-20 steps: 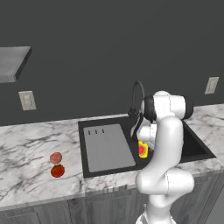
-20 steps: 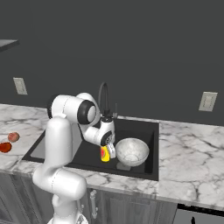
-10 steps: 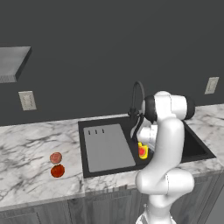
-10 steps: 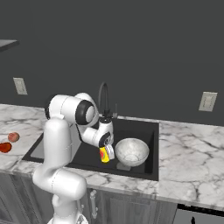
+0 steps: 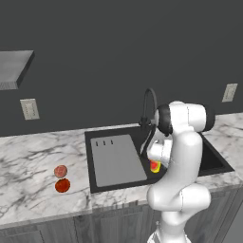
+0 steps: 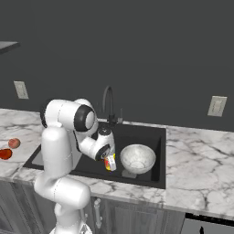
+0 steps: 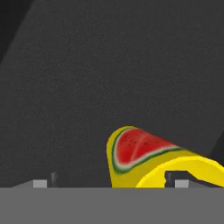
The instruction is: Remove the tomato and peach from the sink. Then move the bowl and cup from the counter to the sink for washing.
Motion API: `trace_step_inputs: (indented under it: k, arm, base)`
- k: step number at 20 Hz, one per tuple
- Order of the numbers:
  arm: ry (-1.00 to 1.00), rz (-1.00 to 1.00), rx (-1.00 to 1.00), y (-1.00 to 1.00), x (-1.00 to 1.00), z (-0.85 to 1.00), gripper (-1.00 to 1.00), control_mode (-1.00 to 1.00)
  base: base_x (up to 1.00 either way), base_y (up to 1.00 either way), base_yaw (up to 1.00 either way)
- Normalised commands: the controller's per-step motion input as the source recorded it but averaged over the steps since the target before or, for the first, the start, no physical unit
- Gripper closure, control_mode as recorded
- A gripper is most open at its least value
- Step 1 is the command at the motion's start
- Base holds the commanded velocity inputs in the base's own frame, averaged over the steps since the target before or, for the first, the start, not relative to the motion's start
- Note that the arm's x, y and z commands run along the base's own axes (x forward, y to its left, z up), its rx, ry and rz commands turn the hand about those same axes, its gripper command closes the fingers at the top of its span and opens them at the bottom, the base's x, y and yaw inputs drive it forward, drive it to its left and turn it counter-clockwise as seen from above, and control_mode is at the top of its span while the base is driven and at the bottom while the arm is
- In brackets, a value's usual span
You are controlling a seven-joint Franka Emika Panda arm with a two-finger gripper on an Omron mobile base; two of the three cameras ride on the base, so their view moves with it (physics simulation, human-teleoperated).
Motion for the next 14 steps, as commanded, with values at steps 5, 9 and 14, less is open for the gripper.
trace_step_inputs:
  k: [5, 9, 14]
  arm:
    - [-0.15, 0.00, -0.01, 0.01, -0.27, 0.10, -1.00, -1.00]
    - [-0.13, 0.02, 0.00, 0.00, -0.17, 0.21, -1.00, -1.00]
    - [-0.11, 0.03, -0.01, 0.00, -0.12, 0.34, -1.00, -1.00]
  base:
    - [0.00, 0.00, 0.00]
    - [0.00, 0.00, 0.00]
    - [0.00, 0.00, 0.00]
